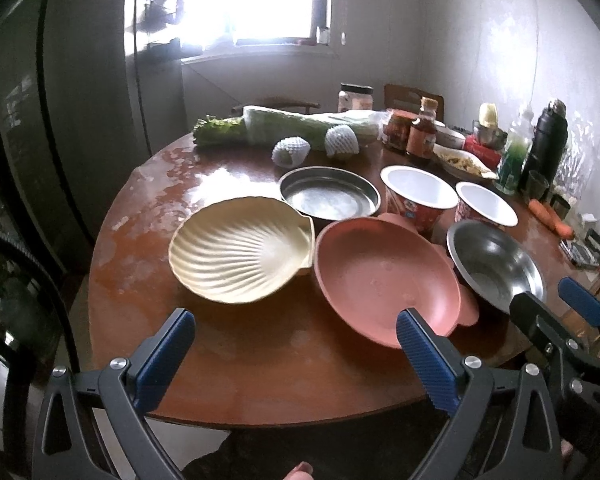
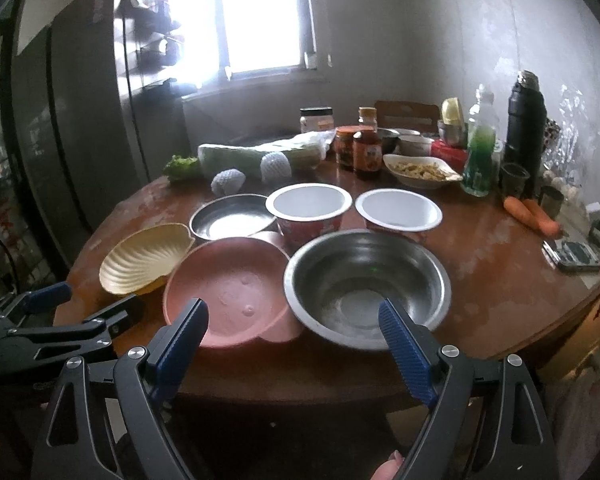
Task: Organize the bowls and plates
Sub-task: 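Move the left gripper to the cream shell plate rim and grasp it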
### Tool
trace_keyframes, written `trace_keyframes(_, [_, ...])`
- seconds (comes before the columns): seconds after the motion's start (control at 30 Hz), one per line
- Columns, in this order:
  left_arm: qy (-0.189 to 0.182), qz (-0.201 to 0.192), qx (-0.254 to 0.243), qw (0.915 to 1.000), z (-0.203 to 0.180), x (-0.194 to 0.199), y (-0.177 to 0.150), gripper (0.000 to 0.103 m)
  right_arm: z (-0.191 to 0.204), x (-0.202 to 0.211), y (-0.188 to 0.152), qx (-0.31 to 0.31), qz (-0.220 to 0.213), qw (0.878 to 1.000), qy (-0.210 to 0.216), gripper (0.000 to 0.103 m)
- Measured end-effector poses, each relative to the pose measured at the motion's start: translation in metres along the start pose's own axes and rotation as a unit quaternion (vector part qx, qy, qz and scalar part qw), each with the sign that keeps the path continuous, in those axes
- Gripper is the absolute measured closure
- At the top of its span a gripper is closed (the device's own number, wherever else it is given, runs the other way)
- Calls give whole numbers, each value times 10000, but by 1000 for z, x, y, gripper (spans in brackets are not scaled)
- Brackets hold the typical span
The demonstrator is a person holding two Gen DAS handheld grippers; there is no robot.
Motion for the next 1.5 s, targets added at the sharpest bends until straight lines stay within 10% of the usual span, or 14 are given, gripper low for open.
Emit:
trace_keyframes(0.97, [204, 731, 951, 9926, 104, -59, 0, 2, 131, -136, 53, 1197, 935, 9793, 1336, 17])
trace_keyframes(1.5, [63, 981, 1026, 9898, 105, -90, 9, 28, 142, -193, 42, 1184, 1531, 9719, 1343, 60])
Point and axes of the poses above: each gripper's, at about its wrist camera, not at the fingertips, and x roughly against the way its jaws point, z to its left, y to its top, the point moved 7 cm from there along -x, roughly the way its jaws point
